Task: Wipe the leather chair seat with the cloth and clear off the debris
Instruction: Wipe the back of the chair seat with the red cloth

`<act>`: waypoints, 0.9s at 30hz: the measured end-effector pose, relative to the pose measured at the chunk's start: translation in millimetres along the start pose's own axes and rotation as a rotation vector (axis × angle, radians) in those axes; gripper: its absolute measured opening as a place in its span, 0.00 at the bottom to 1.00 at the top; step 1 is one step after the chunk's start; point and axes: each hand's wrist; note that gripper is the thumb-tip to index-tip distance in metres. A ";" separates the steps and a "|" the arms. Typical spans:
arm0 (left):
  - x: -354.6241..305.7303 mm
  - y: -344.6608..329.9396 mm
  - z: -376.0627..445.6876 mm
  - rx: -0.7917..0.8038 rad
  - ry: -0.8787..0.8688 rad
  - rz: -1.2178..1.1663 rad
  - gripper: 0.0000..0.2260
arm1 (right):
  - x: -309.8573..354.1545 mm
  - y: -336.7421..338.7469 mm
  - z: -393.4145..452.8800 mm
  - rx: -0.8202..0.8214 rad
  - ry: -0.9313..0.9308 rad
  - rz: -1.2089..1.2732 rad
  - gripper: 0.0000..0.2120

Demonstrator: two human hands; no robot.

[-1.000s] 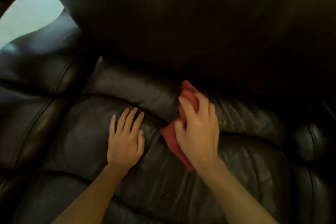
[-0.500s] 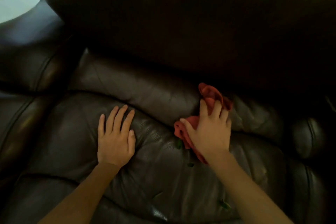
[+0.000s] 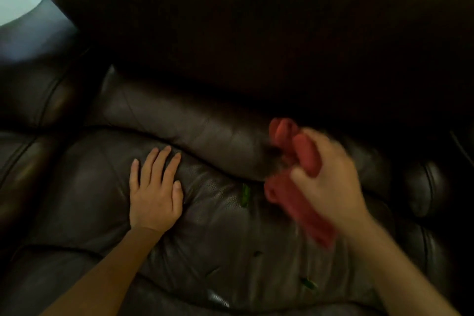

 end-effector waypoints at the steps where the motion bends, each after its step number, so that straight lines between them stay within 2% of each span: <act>1: 0.2 -0.8 -0.3 -0.001 -0.001 0.003 0.23 | -8.5 2.3 17.4 -0.025 0.055 -0.018 0.29; 4: 0.2 -1.6 -0.5 -0.012 -0.006 0.006 0.23 | -34.6 -8.0 49.7 0.068 0.091 -0.060 0.28; 6: 0.2 -1.3 -0.7 -0.027 -0.009 0.009 0.23 | -42.2 -28.4 41.4 0.119 0.075 -0.157 0.28; 9: -2.1 0.1 0.1 -0.045 -0.011 0.005 0.22 | -39.1 -46.1 14.1 0.038 0.112 -0.155 0.26; 11: -3.2 1.7 -0.5 -0.046 -0.010 0.004 0.22 | -34.3 -48.9 -4.8 0.044 0.177 -0.112 0.25; 14: -3.7 6.0 -0.8 -0.030 -0.006 0.017 0.22 | -26.5 -50.6 -38.7 0.179 0.286 -0.113 0.23; 19: -8.6 19.4 -1.3 0.020 -0.001 0.054 0.22 | -9.4 -37.0 -61.0 0.337 0.326 -0.040 0.21; 22: -11.4 32.4 -0.7 0.068 0.001 0.050 0.22 | -0.2 -18.6 -58.2 0.388 0.367 0.021 0.22; 25: -17.8 39.3 -1.8 0.097 0.041 0.000 0.25 | 7.3 -8.3 -37.2 0.305 0.348 0.126 0.25; 27: -25.1 38.7 -7.1 0.102 0.095 -0.036 0.26 | 11.5 -12.9 -21.1 0.333 0.357 0.104 0.31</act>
Point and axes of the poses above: each hand's wrist, its own z-axis towards the middle knuckle, its own y-axis out of the back of the hand, x = y × z, and after that the axes turned 4 degrees about y, right-handed
